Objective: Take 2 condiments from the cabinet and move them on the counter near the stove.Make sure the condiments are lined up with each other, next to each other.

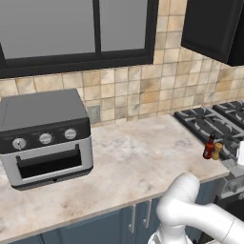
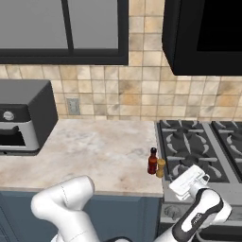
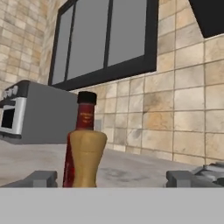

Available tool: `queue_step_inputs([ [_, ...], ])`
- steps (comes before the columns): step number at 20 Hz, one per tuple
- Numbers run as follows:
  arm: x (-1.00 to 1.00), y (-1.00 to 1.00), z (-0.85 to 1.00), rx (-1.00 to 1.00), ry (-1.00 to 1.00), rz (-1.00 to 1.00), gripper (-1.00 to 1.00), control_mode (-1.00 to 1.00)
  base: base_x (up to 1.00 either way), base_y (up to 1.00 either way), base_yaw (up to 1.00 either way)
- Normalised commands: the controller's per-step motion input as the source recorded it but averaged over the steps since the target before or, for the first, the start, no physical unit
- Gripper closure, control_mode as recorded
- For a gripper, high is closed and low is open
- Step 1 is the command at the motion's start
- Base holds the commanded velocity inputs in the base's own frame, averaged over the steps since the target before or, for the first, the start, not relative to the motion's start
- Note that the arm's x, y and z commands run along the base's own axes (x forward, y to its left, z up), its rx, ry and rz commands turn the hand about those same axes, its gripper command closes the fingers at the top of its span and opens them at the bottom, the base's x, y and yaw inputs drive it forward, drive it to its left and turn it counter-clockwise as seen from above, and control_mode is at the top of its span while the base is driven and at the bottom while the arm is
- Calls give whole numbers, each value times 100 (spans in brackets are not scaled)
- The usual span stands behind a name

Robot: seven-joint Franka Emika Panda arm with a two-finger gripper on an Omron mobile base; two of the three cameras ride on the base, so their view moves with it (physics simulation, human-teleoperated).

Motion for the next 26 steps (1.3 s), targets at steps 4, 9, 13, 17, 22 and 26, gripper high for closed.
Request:
queue_step_inputs([
  [4, -80, -29, -3, 3, 0, 0, -100, -100, 0, 0, 0],
  [9, -82, -2, 2, 0, 6, -6, -100, -100, 0, 0, 0],
  [13, -89, 0, 28, 0, 14, -17, -100, -100, 0, 0, 0],
  [17, -82, 0, 46, 0, 26, -20, -100, -100, 0, 0, 0],
  [22, -66, 15, 59, -2, 40, -19, -100, -100, 0, 0, 0],
  [26, -17, 50, 57, -16, 55, -13, -100, -100, 0, 0, 0],
])
